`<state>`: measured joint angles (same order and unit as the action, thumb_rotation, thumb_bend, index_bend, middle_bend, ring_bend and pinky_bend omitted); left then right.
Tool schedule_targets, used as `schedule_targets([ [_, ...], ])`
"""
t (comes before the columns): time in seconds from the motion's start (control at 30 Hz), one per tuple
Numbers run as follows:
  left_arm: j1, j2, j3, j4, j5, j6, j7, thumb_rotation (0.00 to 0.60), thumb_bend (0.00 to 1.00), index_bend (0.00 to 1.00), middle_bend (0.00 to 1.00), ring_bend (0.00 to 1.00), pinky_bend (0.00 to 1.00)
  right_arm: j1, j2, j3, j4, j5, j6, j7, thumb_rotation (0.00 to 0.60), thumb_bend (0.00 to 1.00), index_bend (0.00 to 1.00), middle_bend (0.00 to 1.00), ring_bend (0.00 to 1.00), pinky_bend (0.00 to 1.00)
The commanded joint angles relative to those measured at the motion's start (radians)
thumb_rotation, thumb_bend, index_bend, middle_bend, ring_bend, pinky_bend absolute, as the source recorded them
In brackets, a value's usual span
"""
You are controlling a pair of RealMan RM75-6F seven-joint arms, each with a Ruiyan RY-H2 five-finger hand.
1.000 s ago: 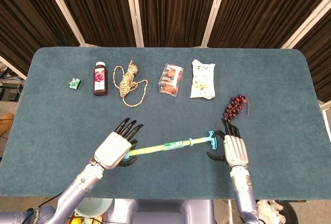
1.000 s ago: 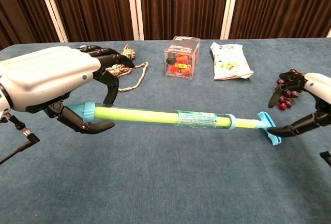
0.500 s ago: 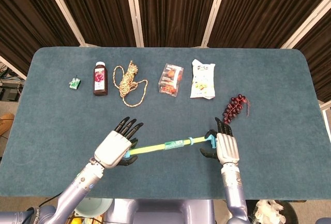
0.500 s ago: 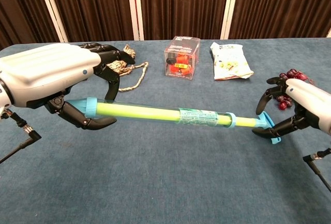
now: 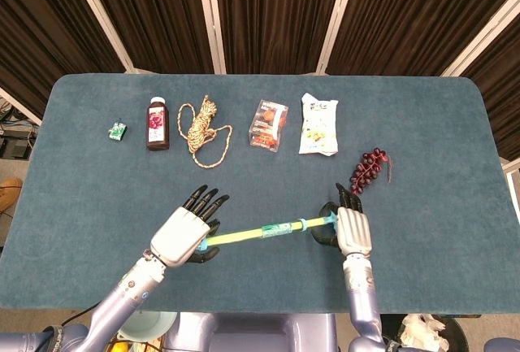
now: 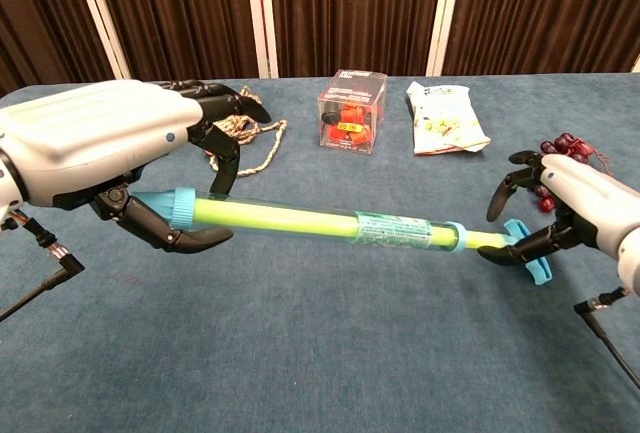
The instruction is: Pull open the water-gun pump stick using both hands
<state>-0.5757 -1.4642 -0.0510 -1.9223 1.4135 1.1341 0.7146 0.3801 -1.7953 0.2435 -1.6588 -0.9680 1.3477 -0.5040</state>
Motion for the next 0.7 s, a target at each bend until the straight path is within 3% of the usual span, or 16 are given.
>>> schedule_targets([
  [0.03, 0.0, 0.0, 0.002, -0.002, 0.0, 0.001, 0.001, 0.6, 0.39, 0.61, 0.07, 0.0, 0.02, 0.003, -0.005, 0.003, 0.005, 0.001, 0.001, -0.002, 0.6, 0.25, 0.48, 0.04, 0.0, 0.0],
  [0.7, -0.004, -0.004, 0.001, -0.005, -0.002, 0.008, 0.003, 0.6, 0.39, 0.61, 0.07, 0.0, 0.02, -0.002, -0.025, -0.008, 0.062, 0.032, -0.008, 0.009, 0.6, 0.29, 0.54, 0.06, 0.0, 0.0],
])
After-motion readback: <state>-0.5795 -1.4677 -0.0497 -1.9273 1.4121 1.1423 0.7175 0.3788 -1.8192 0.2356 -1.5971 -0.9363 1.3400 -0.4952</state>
